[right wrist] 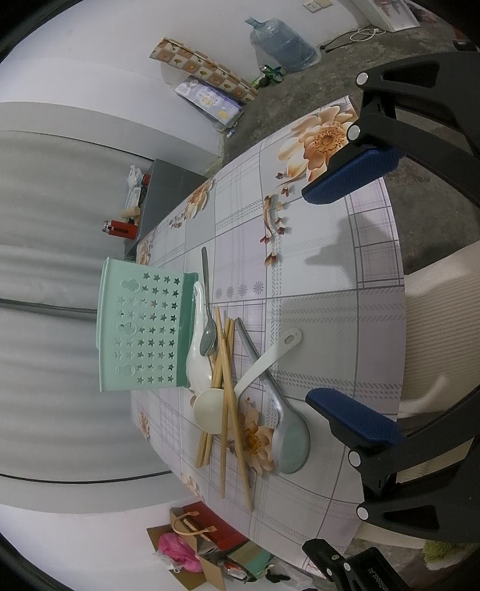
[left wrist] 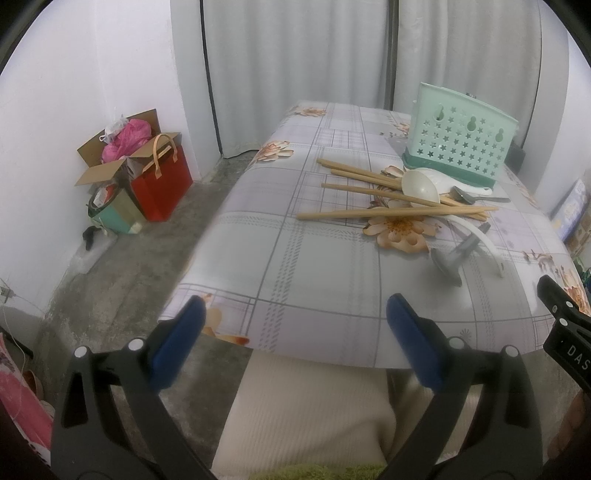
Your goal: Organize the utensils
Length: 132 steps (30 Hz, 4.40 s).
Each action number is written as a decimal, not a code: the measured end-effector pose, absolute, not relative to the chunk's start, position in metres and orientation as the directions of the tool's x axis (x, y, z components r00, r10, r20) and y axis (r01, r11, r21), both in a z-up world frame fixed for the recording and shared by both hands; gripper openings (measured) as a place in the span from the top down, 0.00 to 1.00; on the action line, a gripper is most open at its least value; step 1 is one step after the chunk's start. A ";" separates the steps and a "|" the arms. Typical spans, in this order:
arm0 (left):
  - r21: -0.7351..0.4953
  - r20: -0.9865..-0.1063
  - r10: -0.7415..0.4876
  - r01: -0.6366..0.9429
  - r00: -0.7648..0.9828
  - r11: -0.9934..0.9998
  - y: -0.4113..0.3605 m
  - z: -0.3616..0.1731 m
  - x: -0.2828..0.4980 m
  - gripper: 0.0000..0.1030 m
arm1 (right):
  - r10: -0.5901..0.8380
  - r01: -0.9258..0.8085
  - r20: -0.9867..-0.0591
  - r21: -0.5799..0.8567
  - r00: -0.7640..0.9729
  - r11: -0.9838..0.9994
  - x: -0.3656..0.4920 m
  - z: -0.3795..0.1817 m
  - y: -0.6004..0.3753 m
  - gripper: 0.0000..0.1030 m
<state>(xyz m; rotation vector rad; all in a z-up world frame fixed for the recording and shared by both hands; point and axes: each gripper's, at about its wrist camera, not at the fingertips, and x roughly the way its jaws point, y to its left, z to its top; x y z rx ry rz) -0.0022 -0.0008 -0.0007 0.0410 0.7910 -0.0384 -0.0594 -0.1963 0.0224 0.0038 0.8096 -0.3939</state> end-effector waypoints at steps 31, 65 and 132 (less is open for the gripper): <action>0.050 -0.726 0.038 -0.003 0.687 0.999 0.005 -0.005 0.002 0.08 | -0.303 0.325 -0.727 -0.117 0.616 0.939 -0.051 0.017 -0.201 0.06; 0.100 -0.794 0.075 0.007 0.604 0.995 -0.001 -0.044 0.050 0.08 | -0.165 0.276 -0.820 -0.009 0.548 0.961 -0.008 -0.038 -0.226 0.06; -0.867 -0.477 -0.764 -0.373 0.435 0.330 0.058 -0.090 0.149 0.61 | 0.136 0.084 -0.726 0.258 0.674 0.962 0.011 -0.013 -0.259 0.26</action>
